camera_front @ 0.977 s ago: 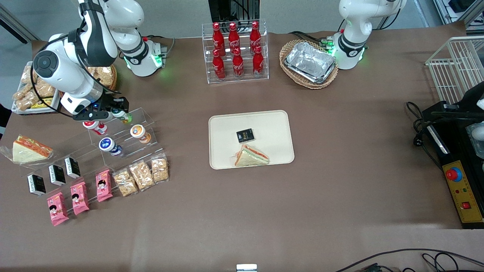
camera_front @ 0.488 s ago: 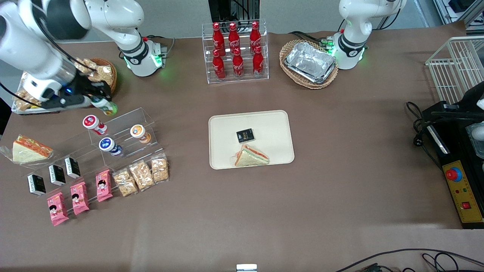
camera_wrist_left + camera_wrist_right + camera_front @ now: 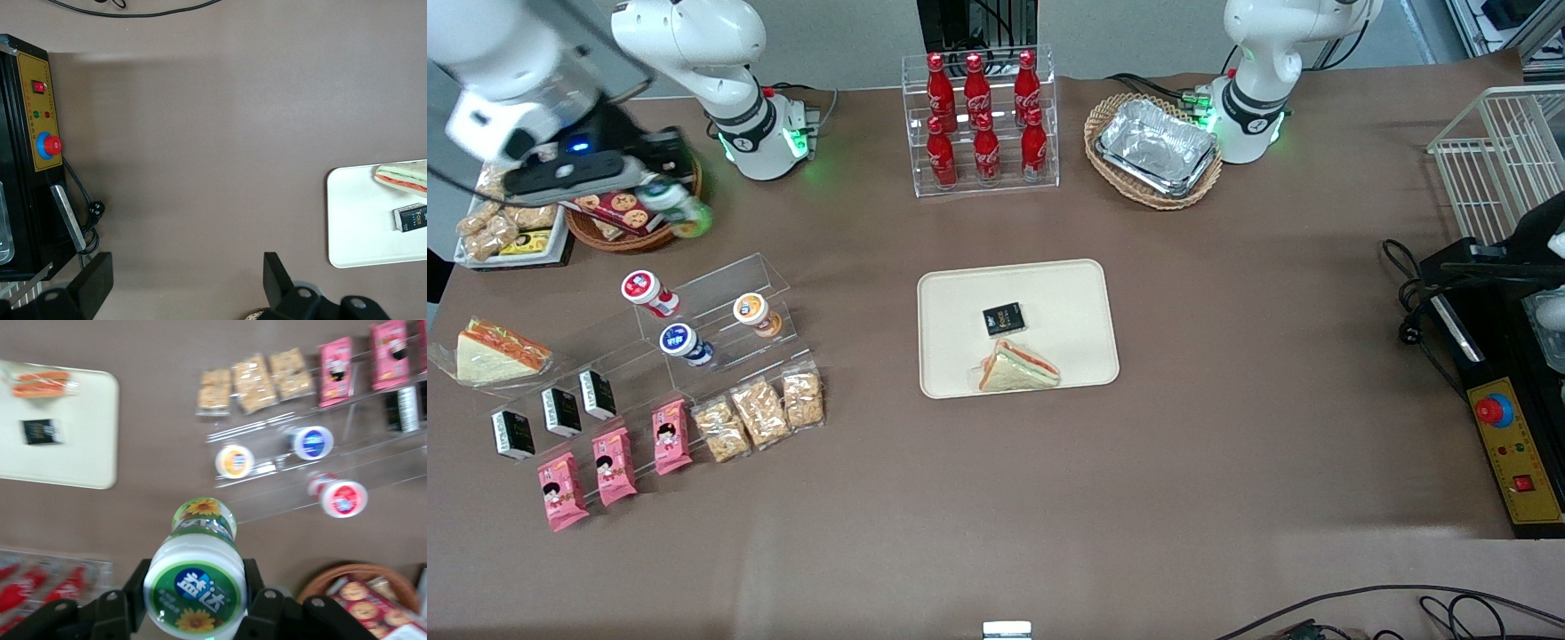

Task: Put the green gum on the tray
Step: 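Lift the green gum bottle and carry it toward the white tray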

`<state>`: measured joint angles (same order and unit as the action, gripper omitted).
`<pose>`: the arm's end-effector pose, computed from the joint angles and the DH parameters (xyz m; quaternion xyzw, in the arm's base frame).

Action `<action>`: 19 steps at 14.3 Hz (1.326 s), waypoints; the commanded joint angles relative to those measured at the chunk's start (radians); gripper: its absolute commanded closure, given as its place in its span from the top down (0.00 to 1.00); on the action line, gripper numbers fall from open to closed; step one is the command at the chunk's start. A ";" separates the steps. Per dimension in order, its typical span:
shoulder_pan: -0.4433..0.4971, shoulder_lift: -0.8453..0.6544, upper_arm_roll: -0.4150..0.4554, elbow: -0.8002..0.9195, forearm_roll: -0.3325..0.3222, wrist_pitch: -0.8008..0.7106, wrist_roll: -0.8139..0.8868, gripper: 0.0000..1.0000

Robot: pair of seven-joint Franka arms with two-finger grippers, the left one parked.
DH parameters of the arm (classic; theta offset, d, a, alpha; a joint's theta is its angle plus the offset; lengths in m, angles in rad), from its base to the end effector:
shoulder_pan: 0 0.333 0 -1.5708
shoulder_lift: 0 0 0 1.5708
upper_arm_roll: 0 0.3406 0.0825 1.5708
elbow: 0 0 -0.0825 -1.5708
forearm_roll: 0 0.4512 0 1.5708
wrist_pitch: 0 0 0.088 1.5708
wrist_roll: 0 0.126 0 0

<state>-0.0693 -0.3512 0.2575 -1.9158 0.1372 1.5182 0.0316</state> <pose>0.4813 0.1288 0.6298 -0.9968 -0.0710 0.0309 0.0217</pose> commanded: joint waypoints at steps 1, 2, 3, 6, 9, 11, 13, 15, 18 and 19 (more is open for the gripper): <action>0.003 0.043 0.168 0.067 0.071 -0.029 0.270 0.00; 0.003 0.061 0.227 0.067 0.076 -0.015 0.343 0.00; 0.002 0.080 0.277 0.067 0.094 0.014 0.411 0.00; 0.002 0.171 0.400 0.061 0.107 0.130 0.578 0.00; 0.003 0.286 0.465 0.009 0.090 0.308 0.648 0.00; 0.026 0.348 0.473 -0.069 0.064 0.461 0.651 0.00; 0.055 0.423 0.471 -0.127 -0.014 0.584 0.698 0.00; 0.083 0.521 0.471 -0.144 -0.120 0.667 0.792 0.00; 0.109 0.664 0.471 -0.144 -0.229 0.773 0.892 0.00; 0.117 0.695 0.471 -0.144 -0.263 0.793 0.913 0.00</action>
<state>0.0316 0.2303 0.7229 -2.0834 -0.0346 2.2412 0.8639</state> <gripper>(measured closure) 0.410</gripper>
